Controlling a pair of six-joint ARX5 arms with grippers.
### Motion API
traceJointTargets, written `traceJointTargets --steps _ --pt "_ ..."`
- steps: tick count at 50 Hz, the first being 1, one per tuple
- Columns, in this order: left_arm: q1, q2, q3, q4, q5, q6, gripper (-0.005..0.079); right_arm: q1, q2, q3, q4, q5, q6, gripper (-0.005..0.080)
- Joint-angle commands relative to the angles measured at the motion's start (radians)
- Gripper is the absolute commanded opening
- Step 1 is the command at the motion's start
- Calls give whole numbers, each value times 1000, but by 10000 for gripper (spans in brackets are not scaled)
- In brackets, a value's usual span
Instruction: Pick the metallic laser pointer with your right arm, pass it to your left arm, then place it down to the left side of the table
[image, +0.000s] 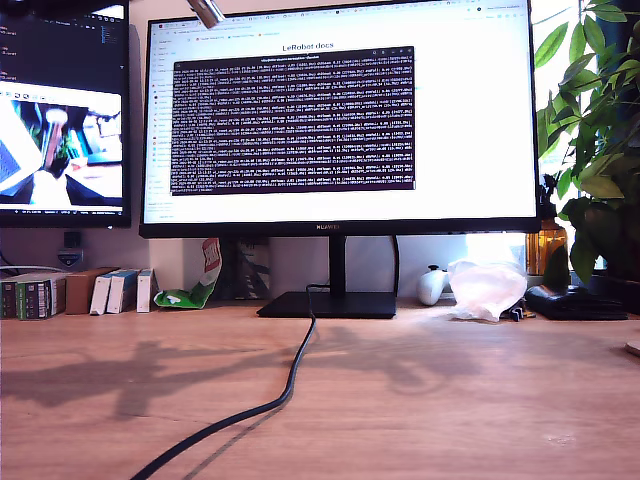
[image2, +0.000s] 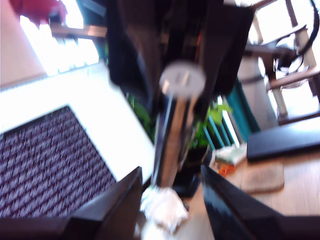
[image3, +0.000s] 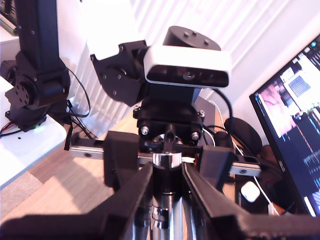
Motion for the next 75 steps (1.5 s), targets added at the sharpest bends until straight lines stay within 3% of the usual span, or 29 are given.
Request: traceJointTargets --steps 1,14,29,33,43,57,75 --pt "-19 24 7 37 -14 -29 339 16 3 -2 8 -8 5 -11" --pt "-69 24 8 67 -76 -32 316 43 3 -2 29 -37 8 -11" --pt "-74 24 8 81 -77 -31 81 50 3 -2 24 -42 27 -11" --pt "-74 24 8 82 -77 -31 -30 49 3 -2 23 -41 34 -11" --pt "-73 24 8 83 -89 -31 -19 48 3 -2 19 -40 34 15" --pt "-54 24 8 82 -100 5 -20 46 3 -2 -1 12 73 227" --pt "62 15 20 84 -78 3 -20 -61 -13 -2 -61 102 89 230"
